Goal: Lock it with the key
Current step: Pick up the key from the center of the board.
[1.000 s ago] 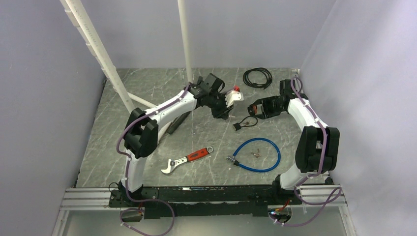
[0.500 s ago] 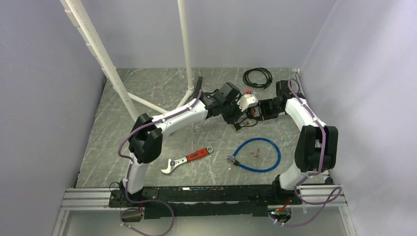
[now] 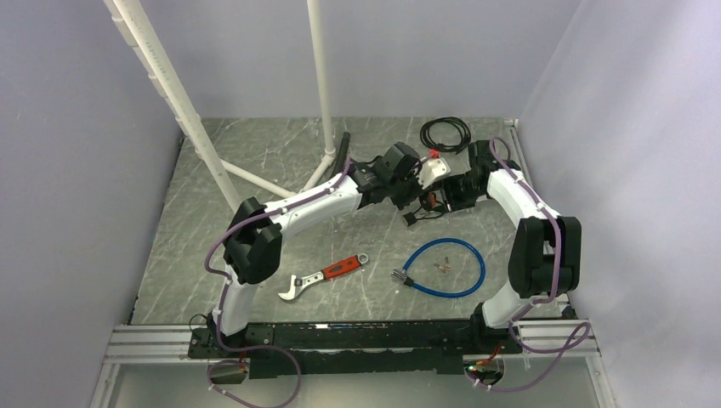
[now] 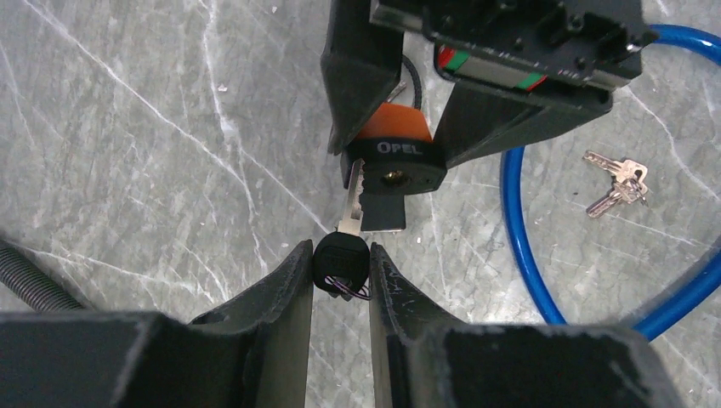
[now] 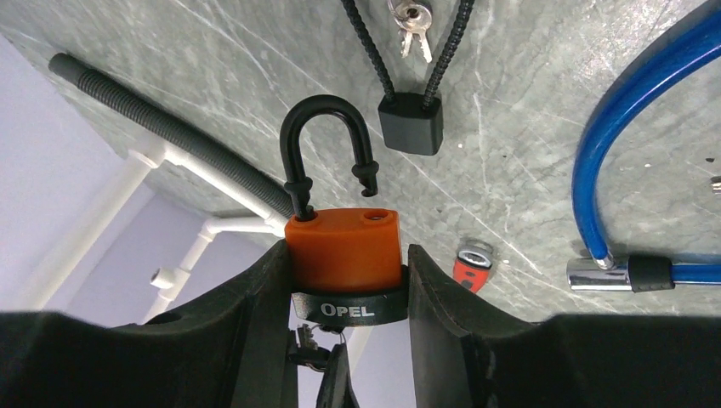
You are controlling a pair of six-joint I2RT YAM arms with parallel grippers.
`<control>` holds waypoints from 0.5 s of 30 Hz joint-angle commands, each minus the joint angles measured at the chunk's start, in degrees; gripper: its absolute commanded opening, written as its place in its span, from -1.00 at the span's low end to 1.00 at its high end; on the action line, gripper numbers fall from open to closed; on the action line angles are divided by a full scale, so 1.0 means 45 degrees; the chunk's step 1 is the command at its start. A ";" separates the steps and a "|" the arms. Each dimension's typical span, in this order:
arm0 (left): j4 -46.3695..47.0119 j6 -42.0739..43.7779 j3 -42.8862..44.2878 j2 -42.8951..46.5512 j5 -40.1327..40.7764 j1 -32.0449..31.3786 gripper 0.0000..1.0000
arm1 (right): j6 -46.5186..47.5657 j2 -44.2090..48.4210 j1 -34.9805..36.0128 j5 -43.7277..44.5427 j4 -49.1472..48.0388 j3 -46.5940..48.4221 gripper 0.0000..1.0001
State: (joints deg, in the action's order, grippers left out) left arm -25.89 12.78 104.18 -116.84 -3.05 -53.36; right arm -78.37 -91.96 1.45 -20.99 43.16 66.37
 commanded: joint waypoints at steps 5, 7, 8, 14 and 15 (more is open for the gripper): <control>0.0478 0.0418 0.0399 -0.0029 0.0147 -0.0210 -1.00 | -0.0309 -0.0182 0.0068 -0.0036 -0.0042 0.0539 -1.00; 0.0311 0.0506 0.0323 -0.0008 0.0108 -0.0207 -1.00 | -0.0180 -0.0248 0.0049 0.0054 -0.0164 0.0642 -1.00; 0.0346 0.0592 0.0188 0.0046 0.0125 -0.0199 -1.00 | -0.0048 -0.0316 0.0043 0.0095 -0.0214 0.0701 -1.00; 0.0242 0.1267 -0.0163 0.0130 -0.0172 -0.0195 -1.00 | -0.0062 -0.0453 0.0034 -0.0071 -0.0308 0.0669 -1.00; 0.0243 0.1288 -0.0239 0.0183 -0.0271 -0.0192 -1.00 | -0.0099 -0.0444 0.0046 -0.0146 -0.0371 0.0631 -1.00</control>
State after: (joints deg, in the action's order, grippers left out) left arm -25.74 16.08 103.79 -116.86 -3.11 -54.04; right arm -78.41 -94.39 1.80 -20.88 43.07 66.94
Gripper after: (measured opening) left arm 0.295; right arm 0.466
